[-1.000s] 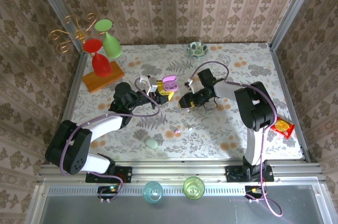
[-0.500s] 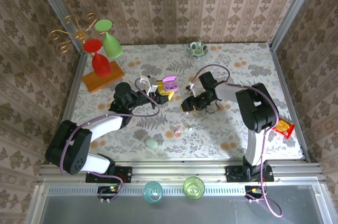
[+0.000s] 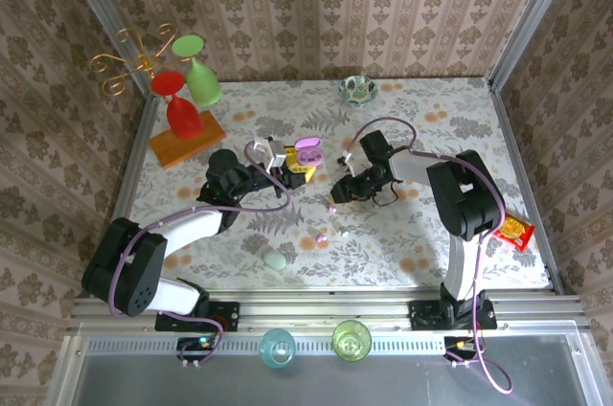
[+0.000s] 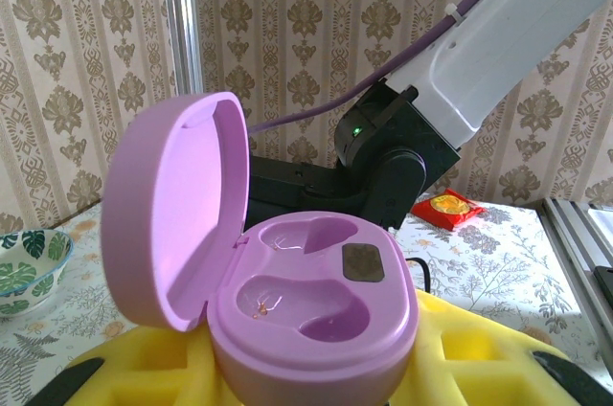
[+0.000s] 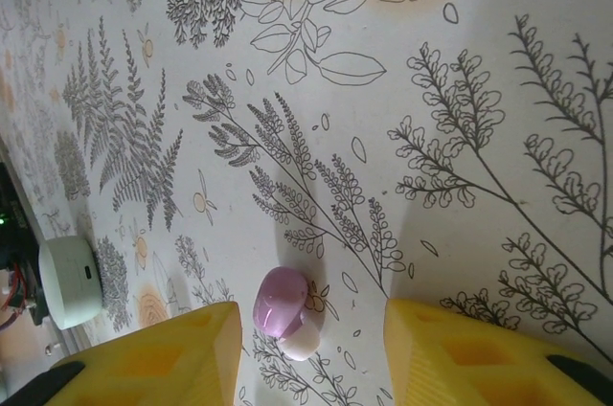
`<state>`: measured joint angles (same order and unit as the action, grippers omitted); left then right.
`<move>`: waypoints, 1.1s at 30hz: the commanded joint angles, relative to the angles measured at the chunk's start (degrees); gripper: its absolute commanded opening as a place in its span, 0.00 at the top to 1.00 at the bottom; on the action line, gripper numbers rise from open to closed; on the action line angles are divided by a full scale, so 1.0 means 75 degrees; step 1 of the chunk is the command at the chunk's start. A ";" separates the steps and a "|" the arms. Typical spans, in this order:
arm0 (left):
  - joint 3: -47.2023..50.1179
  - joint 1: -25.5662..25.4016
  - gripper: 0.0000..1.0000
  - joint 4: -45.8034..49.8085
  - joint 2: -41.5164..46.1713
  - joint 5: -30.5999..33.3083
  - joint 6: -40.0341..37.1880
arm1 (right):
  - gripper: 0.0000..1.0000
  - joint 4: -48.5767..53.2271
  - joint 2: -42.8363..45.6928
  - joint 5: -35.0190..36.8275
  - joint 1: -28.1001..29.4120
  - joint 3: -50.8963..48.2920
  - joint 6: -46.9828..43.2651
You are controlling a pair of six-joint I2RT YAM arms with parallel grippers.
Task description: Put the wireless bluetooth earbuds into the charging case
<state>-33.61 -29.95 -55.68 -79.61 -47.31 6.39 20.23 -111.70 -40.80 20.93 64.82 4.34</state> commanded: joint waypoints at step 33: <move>0.0375 0.1656 0.81 -0.0030 0.0594 0.1339 -0.0475 | 0.63 0.3209 0.0094 0.8395 0.3674 0.2172 0.2659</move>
<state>-31.07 -18.22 -55.59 -76.77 -37.67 4.45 39.07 -109.38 14.87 47.24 78.35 22.33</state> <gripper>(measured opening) 0.350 0.377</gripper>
